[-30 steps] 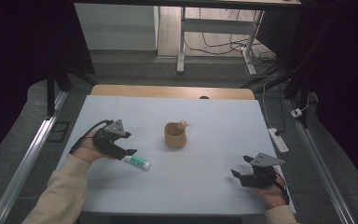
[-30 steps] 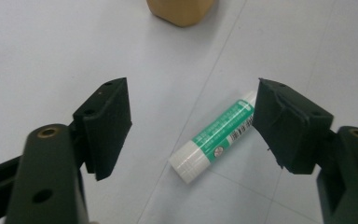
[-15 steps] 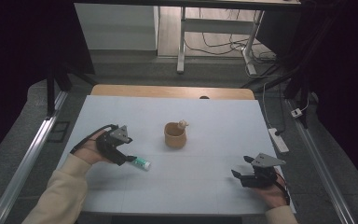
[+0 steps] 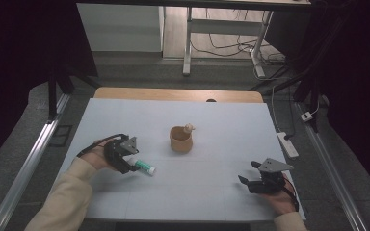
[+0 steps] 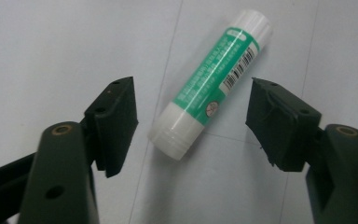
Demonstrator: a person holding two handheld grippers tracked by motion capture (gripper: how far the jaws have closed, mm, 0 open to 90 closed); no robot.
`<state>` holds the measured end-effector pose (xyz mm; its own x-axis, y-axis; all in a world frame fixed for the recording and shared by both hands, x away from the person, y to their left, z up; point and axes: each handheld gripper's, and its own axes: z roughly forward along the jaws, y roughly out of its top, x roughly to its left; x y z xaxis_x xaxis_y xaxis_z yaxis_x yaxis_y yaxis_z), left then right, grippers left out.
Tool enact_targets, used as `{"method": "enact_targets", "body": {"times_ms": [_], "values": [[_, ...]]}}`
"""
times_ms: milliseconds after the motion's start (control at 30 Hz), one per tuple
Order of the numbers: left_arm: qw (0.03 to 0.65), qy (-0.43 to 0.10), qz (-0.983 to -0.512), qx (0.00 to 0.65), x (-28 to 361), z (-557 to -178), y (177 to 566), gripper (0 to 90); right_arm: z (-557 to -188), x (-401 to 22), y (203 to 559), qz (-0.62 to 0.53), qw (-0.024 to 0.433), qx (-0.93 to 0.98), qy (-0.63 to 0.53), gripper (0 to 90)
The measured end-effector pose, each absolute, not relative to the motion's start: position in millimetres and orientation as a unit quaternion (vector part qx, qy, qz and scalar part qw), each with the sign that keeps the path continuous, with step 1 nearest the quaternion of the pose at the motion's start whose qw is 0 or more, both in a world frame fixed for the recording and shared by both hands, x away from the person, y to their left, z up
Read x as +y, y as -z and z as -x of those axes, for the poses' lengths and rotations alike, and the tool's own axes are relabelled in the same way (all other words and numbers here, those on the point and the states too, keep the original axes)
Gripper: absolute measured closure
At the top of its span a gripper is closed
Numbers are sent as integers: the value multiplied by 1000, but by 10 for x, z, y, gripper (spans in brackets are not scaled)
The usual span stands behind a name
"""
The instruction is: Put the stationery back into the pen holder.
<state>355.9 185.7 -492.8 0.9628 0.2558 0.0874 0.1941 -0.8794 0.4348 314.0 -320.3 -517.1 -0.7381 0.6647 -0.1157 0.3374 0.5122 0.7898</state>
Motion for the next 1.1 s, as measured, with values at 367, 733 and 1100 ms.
{"method": "enact_targets", "body": {"times_ms": [367,733,1100], "values": [[176,-85,-979,58,1796,-3582,5008,408,-3143,-3198,5180,-296,205,846,-393,228],[129,-111,-985,7,1729,-3611,5082,559,-3141,-3196,5187,-296,203,848,-390,228],[137,-114,-984,-28,1759,-3597,5088,646,-3138,-3195,5185,-294,205,848,-390,228]]}}
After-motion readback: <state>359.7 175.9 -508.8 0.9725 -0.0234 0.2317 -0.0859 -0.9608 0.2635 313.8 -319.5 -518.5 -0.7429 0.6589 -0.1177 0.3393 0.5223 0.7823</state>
